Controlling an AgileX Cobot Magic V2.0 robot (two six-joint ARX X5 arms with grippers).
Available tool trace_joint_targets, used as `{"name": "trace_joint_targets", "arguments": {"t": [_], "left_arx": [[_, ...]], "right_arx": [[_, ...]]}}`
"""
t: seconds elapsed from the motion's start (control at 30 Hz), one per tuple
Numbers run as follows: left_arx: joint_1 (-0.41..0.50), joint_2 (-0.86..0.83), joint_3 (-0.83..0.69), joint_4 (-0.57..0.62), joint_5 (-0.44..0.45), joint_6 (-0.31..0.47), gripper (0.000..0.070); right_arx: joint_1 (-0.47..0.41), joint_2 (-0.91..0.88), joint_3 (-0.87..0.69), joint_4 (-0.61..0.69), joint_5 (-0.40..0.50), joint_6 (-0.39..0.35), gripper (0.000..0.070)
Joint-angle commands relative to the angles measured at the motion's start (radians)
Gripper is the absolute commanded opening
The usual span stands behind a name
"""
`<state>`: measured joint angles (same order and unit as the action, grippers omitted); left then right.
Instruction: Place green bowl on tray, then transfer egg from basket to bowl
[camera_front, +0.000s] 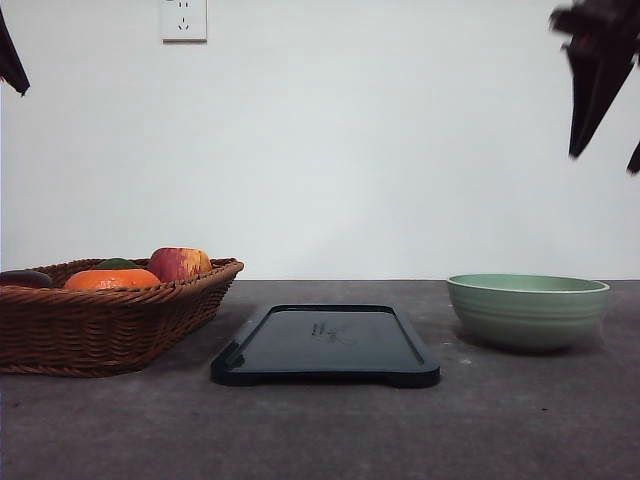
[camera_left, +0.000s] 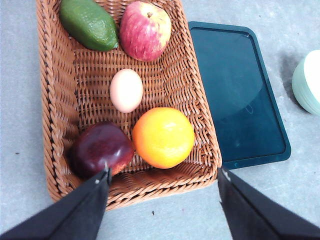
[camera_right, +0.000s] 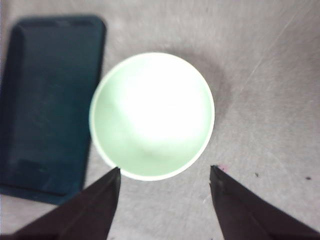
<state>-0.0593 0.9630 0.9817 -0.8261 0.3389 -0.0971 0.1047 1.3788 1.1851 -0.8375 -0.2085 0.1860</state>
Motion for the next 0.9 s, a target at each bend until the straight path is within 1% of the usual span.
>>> {"name": "trace_joint_targets", "arguments": {"t": [0.0, 0.13, 0.33, 0.47, 0.6, 0.63, 0.7, 0.73, 0.77, 0.87], "left_arx": [[0.000, 0.006, 0.026, 0.011, 0.003, 0.007, 0.0432], [0.000, 0.006, 0.026, 0.011, 0.002, 0.007, 0.0432], [0.000, 0.006, 0.026, 0.011, 0.003, 0.007, 0.0432], [0.000, 0.006, 0.026, 0.011, 0.002, 0.007, 0.0432], [0.000, 0.006, 0.026, 0.011, 0.002, 0.007, 0.0432], [0.000, 0.006, 0.026, 0.012, 0.002, 0.007, 0.0432], [0.000, 0.006, 0.026, 0.011, 0.002, 0.007, 0.0432], [0.000, 0.006, 0.026, 0.011, 0.002, 0.007, 0.0432], [0.000, 0.006, 0.026, 0.011, 0.002, 0.007, 0.0432], [0.000, 0.006, 0.026, 0.011, 0.002, 0.007, 0.0432]], "right_arx": [[0.002, 0.046, 0.021, 0.008, 0.005, -0.019, 0.0349], [0.000, 0.129, 0.021, 0.028, 0.008, -0.037, 0.0341], [-0.014, 0.236, 0.021, 0.069, 0.009, -0.037, 0.0336], [-0.030, 0.283, 0.021, 0.080, 0.031, -0.038, 0.0336], [-0.044, 0.303, 0.021, 0.096, 0.033, -0.042, 0.0334], [-0.046, 0.307, 0.021, 0.105, 0.033, -0.042, 0.0311], [-0.051, 0.316, 0.021, 0.126, 0.029, -0.043, 0.0232], [-0.051, 0.323, 0.021, 0.135, 0.026, -0.044, 0.0210], [-0.051, 0.331, 0.021, 0.142, 0.023, -0.044, 0.0198], [-0.051, 0.353, 0.021, 0.146, 0.017, -0.044, 0.0197]]}}
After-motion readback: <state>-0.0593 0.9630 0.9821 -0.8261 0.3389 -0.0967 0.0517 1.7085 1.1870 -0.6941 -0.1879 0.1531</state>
